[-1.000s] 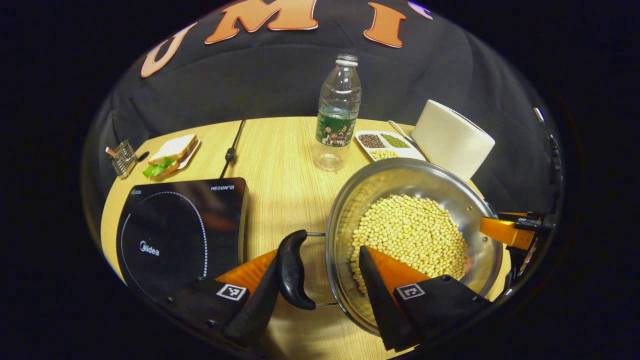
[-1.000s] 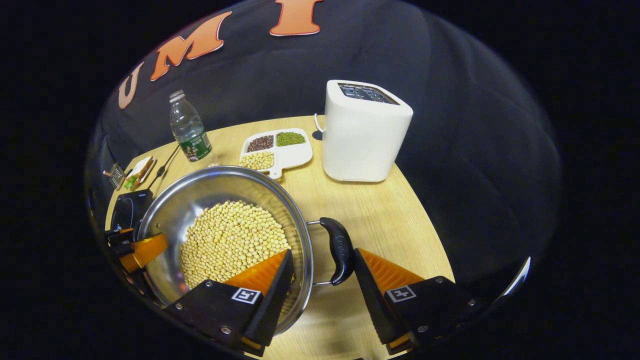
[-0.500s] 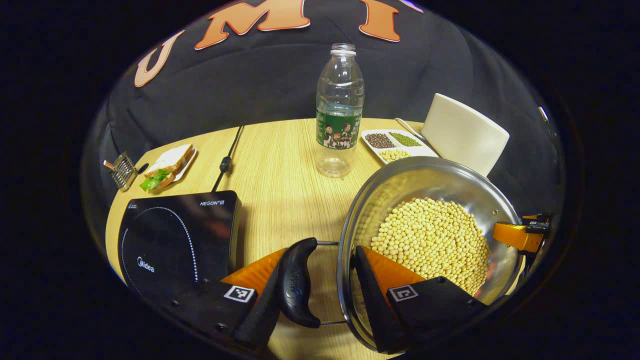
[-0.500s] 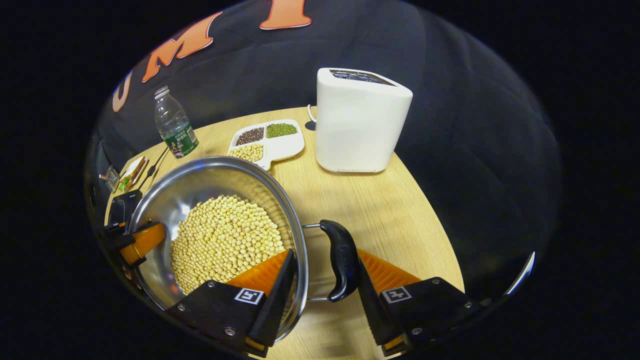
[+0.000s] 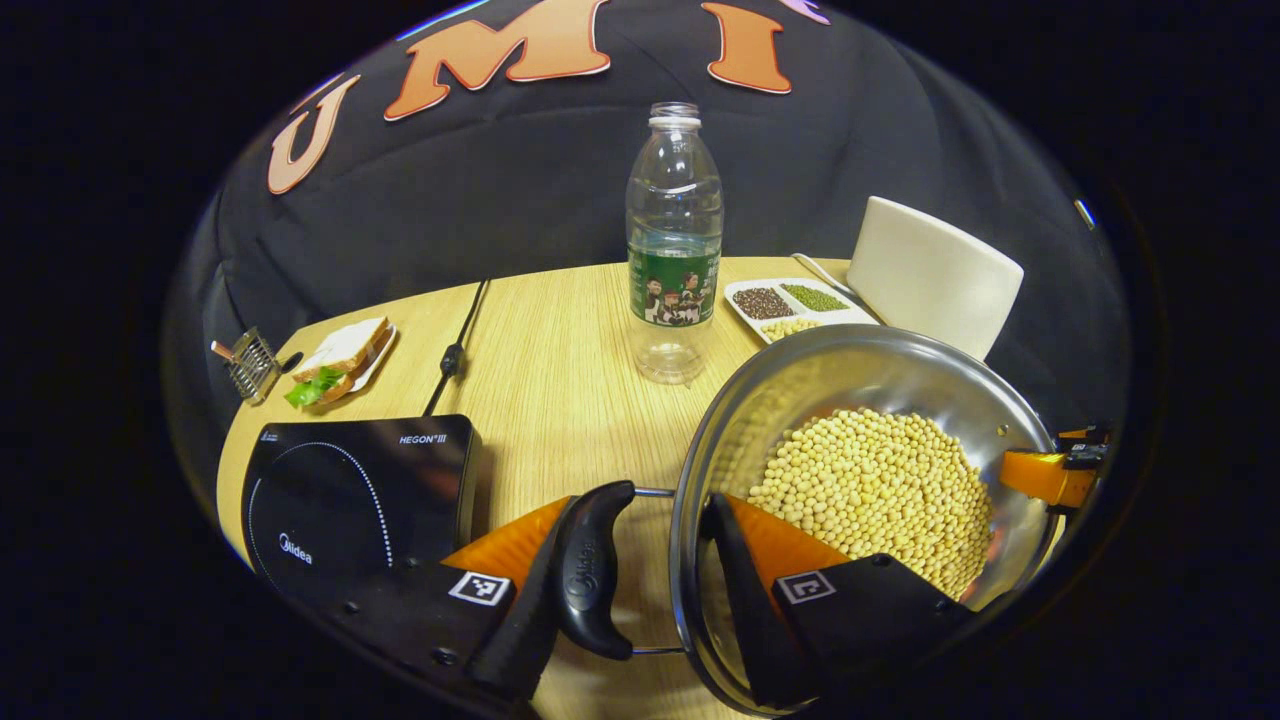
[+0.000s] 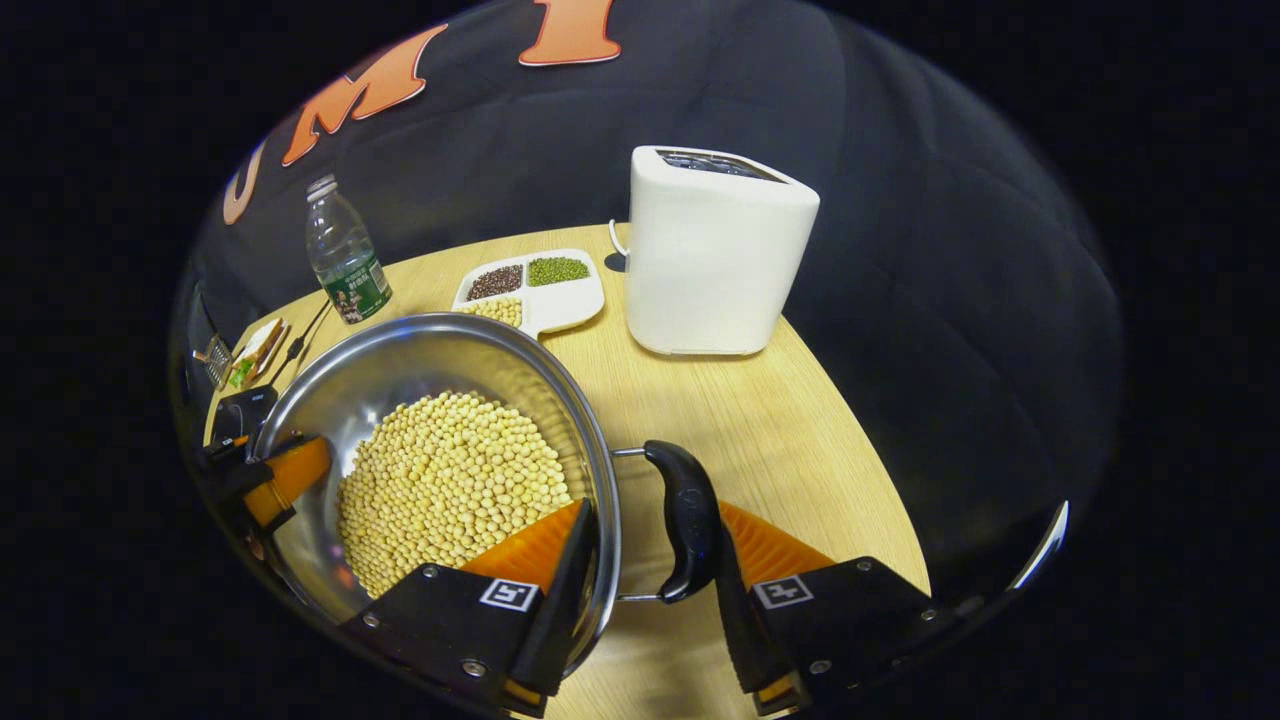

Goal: First push the handle of the pot to place it horizontally, then grasp the pot with both hands and set it on the induction cooktop.

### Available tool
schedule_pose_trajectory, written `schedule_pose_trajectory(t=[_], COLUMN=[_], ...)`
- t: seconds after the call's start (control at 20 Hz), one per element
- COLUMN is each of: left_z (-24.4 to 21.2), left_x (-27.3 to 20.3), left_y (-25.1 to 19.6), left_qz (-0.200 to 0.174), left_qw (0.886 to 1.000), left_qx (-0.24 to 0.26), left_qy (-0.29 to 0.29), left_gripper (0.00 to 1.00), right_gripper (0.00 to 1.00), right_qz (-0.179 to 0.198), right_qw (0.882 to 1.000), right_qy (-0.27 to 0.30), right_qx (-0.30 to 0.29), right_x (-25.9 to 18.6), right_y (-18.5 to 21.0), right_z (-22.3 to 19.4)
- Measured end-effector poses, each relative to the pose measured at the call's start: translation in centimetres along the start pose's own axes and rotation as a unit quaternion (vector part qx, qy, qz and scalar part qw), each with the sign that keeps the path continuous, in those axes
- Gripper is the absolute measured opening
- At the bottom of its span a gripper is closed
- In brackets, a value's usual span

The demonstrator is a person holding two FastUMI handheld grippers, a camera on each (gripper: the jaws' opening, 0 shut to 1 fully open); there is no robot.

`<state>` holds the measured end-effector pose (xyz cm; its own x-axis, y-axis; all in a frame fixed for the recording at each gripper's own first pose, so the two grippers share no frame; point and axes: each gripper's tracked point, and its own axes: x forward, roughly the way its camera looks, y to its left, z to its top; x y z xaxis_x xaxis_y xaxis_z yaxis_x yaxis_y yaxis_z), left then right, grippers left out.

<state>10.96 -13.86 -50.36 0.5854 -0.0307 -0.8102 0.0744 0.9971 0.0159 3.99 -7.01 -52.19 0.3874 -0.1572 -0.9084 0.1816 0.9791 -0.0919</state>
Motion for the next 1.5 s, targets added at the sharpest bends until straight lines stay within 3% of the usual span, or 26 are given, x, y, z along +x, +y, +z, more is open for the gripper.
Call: schedule_pose_trajectory(t=[0.6, 0.65, 0.75, 0.8, 0.85, 1.1, 1.5], left_z=[1.8, 2.1, 2.8, 3.1, 3.7, 5.2, 4.6], left_x=[-2.5, -3.0, -4.2, -5.0, -5.7, -9.0, -12.6], left_y=[1.3, 1.6, 2.4, 2.9, 3.4, 6.7, 11.3], left_qz=[0.002, 0.002, 0.004, 0.004, 0.005, 0.018, 0.044], left_qw=[1.0, 1.0, 0.999, 0.999, 0.999, 0.997, 0.995], left_qx=[0.0, 0.0, -0.003, -0.004, -0.004, -0.013, -0.022], left_qy=[-0.02, -0.024, -0.035, -0.042, -0.05, -0.077, -0.088], left_gripper=[0.78, 0.78, 0.78, 0.78, 0.78, 0.81, 0.75], right_gripper=[0.61, 0.57, 0.61, 0.56, 0.61, 0.61, 0.61], right_qz=[0.012, 0.014, 0.018, 0.022, 0.026, 0.042, 0.074], right_qw=[0.999, 0.999, 0.999, 0.998, 0.998, 0.995, 0.993], right_qy=[-0.028, -0.036, -0.048, -0.054, -0.06, -0.086, -0.09], right_qx=[0.012, 0.014, 0.012, 0.011, 0.011, 0.003, -0.011], right_x=[-2.5, -3.0, -4.2, -5.1, -5.8, -9.0, -10.8], right_y=[1.1, 1.4, 1.9, 2.3, 2.6, 5.1, 9.6], right_z=[0.9, 1.3, 1.9, 2.2, 2.6, 4.3, 4.5])
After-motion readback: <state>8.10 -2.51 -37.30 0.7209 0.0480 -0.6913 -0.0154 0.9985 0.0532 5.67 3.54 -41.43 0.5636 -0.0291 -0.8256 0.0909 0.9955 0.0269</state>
